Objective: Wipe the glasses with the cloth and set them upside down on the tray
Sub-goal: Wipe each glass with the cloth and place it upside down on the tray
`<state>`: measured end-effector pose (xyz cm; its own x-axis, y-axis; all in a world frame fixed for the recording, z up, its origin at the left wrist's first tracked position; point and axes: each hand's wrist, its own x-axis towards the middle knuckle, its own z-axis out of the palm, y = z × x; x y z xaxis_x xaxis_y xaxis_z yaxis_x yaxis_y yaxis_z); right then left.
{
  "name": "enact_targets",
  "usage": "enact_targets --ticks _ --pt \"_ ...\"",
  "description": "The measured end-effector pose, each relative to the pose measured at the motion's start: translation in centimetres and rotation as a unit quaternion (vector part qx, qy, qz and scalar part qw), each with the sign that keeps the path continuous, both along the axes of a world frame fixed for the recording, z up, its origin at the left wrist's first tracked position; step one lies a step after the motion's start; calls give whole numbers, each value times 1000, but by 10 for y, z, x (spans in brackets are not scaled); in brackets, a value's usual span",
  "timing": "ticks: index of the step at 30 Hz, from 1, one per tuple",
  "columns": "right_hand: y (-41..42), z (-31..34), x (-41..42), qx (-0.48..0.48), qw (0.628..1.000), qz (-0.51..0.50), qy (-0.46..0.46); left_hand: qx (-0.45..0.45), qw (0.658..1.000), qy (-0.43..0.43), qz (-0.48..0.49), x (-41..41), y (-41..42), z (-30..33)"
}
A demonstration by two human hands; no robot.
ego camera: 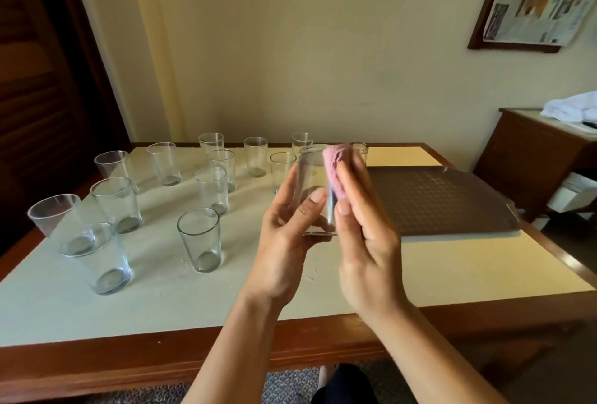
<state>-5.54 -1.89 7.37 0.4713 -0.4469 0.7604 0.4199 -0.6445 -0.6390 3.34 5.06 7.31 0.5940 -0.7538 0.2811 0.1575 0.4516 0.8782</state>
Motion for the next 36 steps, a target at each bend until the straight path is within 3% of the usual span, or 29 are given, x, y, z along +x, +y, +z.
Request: enact_targets --ticks 7,14,19,25,31,36 --pt "-3 -4 -1 4 1000 -8 -6 0 998 4 -66 1 6 0" --pt "19 -14 -9 -3 1000 14 -3 -14 1000 14 -18 3 0 9" --pt "-5 4 -3 -17 999 -28 -15 5 997 11 -79 0 4 5" --pt "14 -16 -10 -54 998 -19 11 -30 999 42 -16 2 -2 5" --pt "-11 8 -1 -60 997 -39 3 -2 995 37 -97 -1 2 1" --pt "10 -11 -9 -68 997 -10 31 -39 996 76 -32 2 -2 6"
